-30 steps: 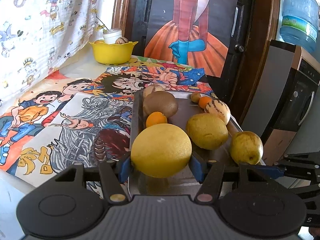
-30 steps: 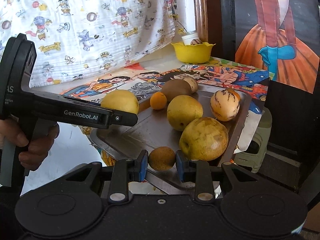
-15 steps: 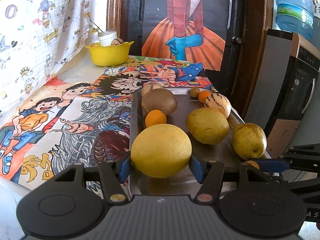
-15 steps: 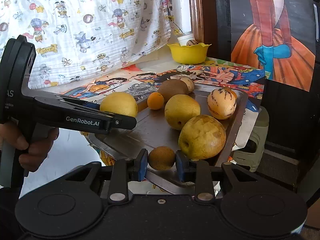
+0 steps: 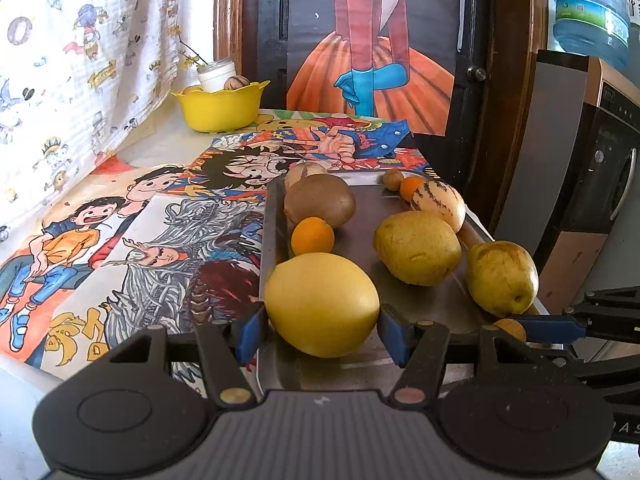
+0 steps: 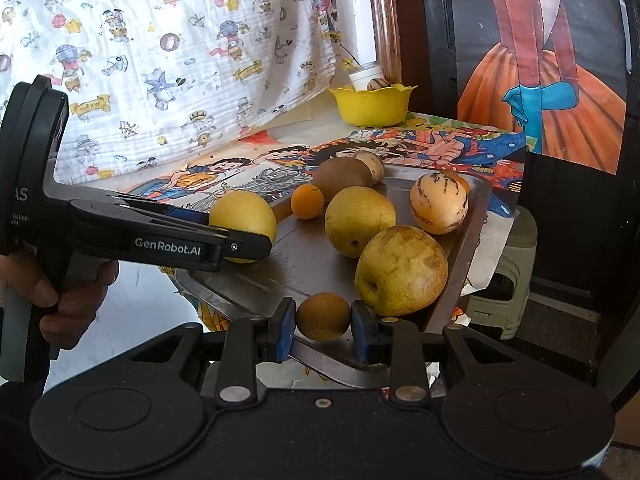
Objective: Organize fruits
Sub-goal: 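Lower both fruits onto the tray and open both tools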
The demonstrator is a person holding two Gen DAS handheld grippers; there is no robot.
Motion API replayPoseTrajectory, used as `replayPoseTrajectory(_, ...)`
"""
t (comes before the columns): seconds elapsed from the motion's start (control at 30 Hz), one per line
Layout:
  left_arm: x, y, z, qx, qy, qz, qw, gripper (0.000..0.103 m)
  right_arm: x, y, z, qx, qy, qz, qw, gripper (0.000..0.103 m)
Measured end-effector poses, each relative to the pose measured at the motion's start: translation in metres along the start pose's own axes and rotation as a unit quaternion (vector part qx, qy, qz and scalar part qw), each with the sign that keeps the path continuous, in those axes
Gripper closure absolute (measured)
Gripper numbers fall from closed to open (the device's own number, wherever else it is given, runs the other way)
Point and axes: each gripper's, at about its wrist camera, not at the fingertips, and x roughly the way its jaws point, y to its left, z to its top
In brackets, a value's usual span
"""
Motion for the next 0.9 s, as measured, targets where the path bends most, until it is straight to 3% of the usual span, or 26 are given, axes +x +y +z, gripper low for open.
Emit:
replayPoseTrajectory(0.47, -0.004, 0.006, 0.000, -0.030, 0.001, -0.014, 0.9995, 0.038, -0.001, 0.000, -0.001, 0.011, -0.001, -0.001, 1.000, 0.067)
replayPoseTrajectory(0.7, -0.011, 0.008, -0.002, -0.047, -0.004, -0.023, 0.9986, 0.034, -0.005, 0.001, -0.002, 0.018, 0.000, 0.000, 1.000, 0.050)
replayPoseTrajectory(0.9, -0.019, 0.012, -0.003, -0.068, -0.017, -0.026, 0.9972, 0.029, -0.008, 0.002, -0.004, 0.024, 0.002, -0.001, 1.000, 0.045)
